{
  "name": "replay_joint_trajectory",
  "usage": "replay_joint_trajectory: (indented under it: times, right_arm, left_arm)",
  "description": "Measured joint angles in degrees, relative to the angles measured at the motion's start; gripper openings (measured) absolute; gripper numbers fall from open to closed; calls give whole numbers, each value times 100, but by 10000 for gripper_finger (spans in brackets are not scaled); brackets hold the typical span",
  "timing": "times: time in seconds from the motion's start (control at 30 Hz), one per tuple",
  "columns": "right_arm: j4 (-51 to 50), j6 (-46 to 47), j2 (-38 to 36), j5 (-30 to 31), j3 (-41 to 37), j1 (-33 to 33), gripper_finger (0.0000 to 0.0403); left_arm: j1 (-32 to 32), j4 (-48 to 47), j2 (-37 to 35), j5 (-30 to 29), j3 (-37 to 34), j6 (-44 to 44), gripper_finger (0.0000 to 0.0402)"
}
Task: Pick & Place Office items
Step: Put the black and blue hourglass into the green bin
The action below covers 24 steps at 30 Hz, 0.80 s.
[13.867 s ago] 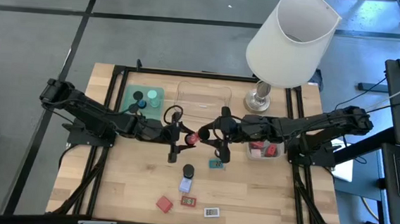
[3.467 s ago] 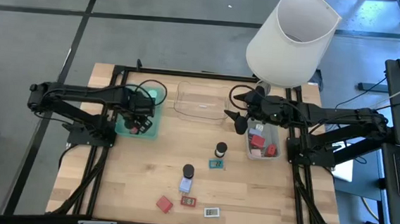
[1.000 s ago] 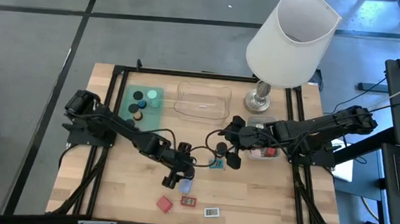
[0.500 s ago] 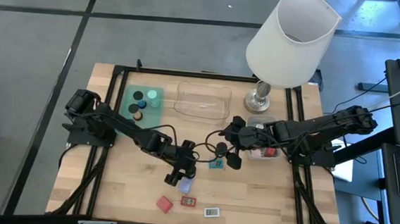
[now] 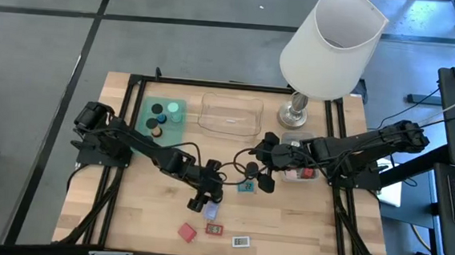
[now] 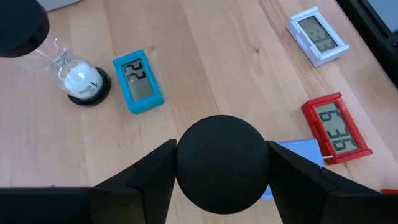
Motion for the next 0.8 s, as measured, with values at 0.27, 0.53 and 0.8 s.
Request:
replay_joint_trajectory:
  times: [0.27, 0.53, 0.8]
  right_arm:
    - [-59, 9, 0, 0, 0, 0, 350]
    - [-61, -104, 0, 90, 0, -39, 350]
    - [-61, -166, 0, 177, 0, -190, 350]
  left_arm:
    - [-14, -791, -459, -609, 1, -714, 218]
    - [48, -2594, -1540, -2230, 1, -2242, 218]
    - [411, -4403, -2864, -3390, 1, -3259, 218]
